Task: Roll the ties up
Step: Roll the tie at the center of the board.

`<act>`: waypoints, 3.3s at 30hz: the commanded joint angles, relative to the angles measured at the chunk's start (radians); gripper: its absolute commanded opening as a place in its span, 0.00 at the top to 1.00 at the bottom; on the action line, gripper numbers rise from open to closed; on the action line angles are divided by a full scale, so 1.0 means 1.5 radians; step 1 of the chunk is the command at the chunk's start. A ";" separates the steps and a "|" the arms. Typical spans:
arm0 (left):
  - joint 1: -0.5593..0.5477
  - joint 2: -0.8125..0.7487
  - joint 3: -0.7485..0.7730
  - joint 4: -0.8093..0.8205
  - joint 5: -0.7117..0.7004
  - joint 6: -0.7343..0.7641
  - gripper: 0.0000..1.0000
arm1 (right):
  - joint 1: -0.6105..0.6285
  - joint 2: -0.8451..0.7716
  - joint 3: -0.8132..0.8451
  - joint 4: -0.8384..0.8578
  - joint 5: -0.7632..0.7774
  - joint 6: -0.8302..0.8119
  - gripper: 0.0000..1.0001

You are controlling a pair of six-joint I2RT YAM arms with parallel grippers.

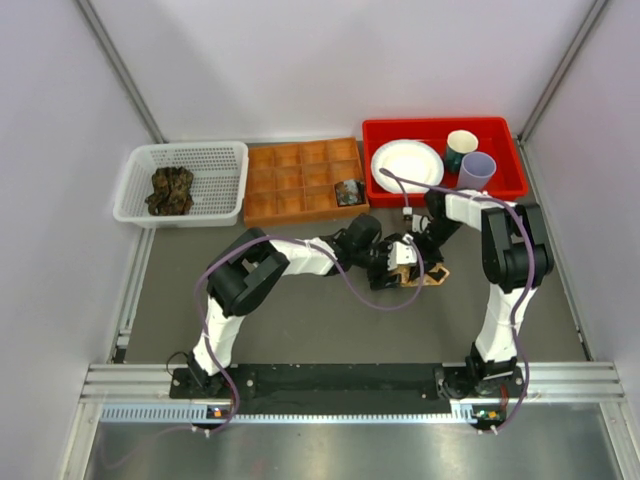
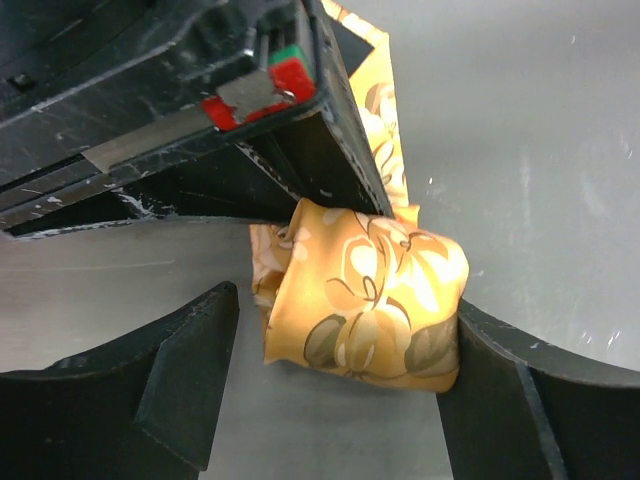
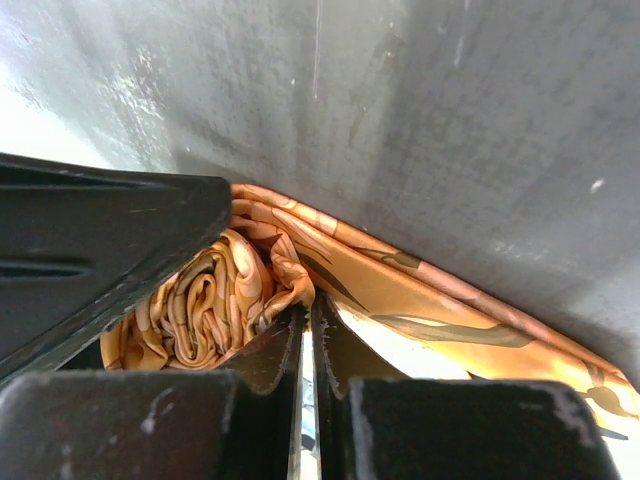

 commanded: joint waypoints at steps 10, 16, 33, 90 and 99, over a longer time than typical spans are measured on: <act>0.004 -0.029 0.061 -0.182 0.084 0.180 0.14 | -0.004 0.029 0.023 0.035 0.055 -0.029 1.00; -0.001 -0.006 0.094 -0.187 0.080 0.166 0.15 | -0.004 0.032 0.025 0.033 0.052 -0.031 1.00; -0.018 0.057 0.169 -0.310 0.071 0.222 0.43 | -0.004 0.029 0.025 0.024 0.036 -0.038 1.00; 0.010 0.055 0.063 -0.301 0.083 0.178 1.00 | -0.047 -0.128 0.080 -0.019 0.157 -0.113 1.00; 0.014 0.058 0.068 -0.299 0.066 0.151 1.00 | -0.045 -0.174 0.036 -0.051 0.145 -0.130 1.00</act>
